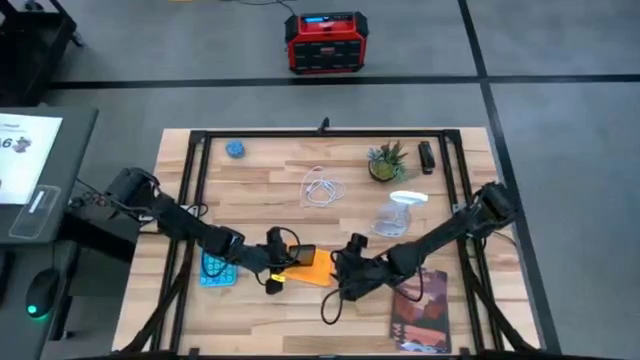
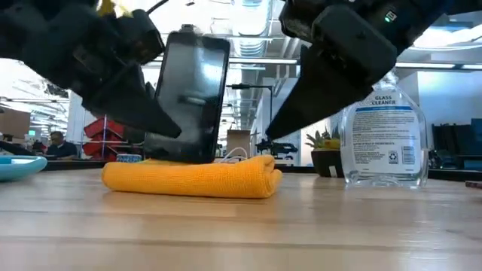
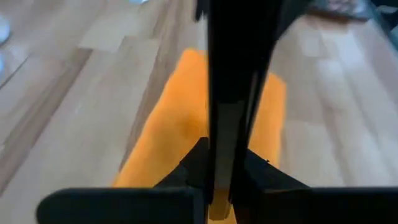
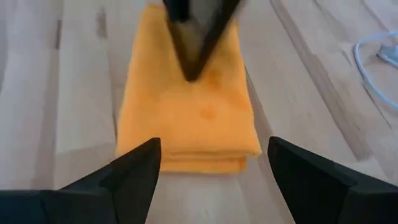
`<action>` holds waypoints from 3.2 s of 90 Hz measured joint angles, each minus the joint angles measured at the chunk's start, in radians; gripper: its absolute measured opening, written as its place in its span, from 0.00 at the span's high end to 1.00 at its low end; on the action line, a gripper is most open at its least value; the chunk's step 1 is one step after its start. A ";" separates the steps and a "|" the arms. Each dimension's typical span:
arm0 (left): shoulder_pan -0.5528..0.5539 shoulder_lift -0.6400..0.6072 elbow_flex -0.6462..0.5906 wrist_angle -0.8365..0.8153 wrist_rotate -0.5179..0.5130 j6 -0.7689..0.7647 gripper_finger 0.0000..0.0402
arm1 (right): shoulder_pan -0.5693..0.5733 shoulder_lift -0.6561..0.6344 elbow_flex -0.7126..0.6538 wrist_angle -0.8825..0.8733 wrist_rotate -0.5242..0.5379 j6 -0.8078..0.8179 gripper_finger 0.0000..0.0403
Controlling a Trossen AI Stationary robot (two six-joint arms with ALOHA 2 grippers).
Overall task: Apply microfiber cloth
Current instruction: Wipe the black cellphone using microfiber cloth
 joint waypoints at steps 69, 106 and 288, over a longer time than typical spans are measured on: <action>0.002 0.002 0.000 -0.010 -0.012 -0.049 0.96 | -0.081 -0.005 0.000 0.102 -0.134 -0.039 0.30; -0.023 -0.031 0.002 -0.005 -0.037 -0.108 0.96 | -0.073 0.083 0.000 0.207 -0.139 -0.030 0.30; -0.055 0.038 0.001 0.022 -0.051 -0.223 0.95 | -0.143 0.078 0.000 0.278 -0.375 -0.142 0.30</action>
